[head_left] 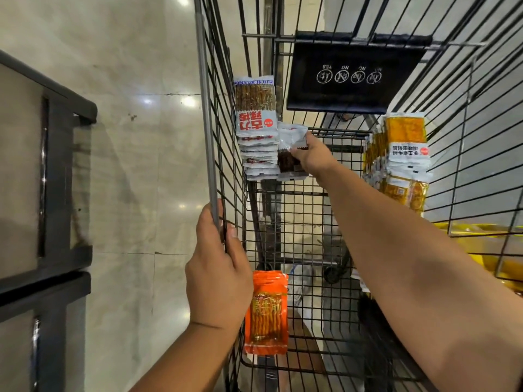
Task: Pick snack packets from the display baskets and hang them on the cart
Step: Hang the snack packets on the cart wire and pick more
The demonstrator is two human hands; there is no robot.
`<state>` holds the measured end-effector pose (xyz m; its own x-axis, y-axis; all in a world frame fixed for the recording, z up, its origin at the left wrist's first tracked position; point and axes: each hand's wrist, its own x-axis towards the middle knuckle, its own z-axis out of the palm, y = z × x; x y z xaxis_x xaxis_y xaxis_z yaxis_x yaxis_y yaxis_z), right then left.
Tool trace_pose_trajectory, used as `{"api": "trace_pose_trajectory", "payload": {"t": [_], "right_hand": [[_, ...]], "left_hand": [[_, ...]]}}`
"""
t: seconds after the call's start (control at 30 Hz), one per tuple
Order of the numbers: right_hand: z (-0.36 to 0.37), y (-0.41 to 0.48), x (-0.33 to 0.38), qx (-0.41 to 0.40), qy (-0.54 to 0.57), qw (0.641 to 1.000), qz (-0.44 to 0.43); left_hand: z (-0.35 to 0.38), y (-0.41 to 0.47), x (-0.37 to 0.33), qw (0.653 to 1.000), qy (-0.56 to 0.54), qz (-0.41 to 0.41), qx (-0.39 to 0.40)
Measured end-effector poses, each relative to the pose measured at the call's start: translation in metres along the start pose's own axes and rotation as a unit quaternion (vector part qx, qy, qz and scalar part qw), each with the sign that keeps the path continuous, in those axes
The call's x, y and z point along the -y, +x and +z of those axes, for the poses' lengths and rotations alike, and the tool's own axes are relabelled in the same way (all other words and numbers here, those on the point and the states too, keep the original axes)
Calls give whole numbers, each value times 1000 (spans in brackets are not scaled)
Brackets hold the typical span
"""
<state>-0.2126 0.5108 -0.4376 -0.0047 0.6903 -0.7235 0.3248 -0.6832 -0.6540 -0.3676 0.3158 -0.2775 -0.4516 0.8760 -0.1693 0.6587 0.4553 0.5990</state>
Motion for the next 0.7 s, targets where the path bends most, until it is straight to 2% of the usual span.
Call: {"api": "trace_pose_trajectory", "payload": {"t": [0.1, 0.2, 0.37, 0.5, 0.57, 0.63, 0.7], "right_hand": [[-7, -13, -2, -49, -6, 999, -19], [-12, -43, -19, -78, -85, 993, -17], [-11, -139, -44, -46, -174, 984, 18], [-3, -226, -34, -26, -229, 973, -29], [-4, -260, -26, -21, -265, 963, -49], [-8, -296, -16, -28, -281, 958, -45], [-10, -333, -11, -62, -276, 958, -44]], "left_hand": [[1, 0, -2, 1000, 2, -11, 5], [-1, 0, -5, 1000, 3, -22, 13], [-9, 0, -11, 999, 14, -33, 38], [-18, 0, -15, 996, 3, -41, 74], [-25, 4, -13, 993, 3, -19, 117], [-36, 9, -10, 981, 18, 6, 195], [-53, 15, -10, 965, 37, 24, 258]]}}
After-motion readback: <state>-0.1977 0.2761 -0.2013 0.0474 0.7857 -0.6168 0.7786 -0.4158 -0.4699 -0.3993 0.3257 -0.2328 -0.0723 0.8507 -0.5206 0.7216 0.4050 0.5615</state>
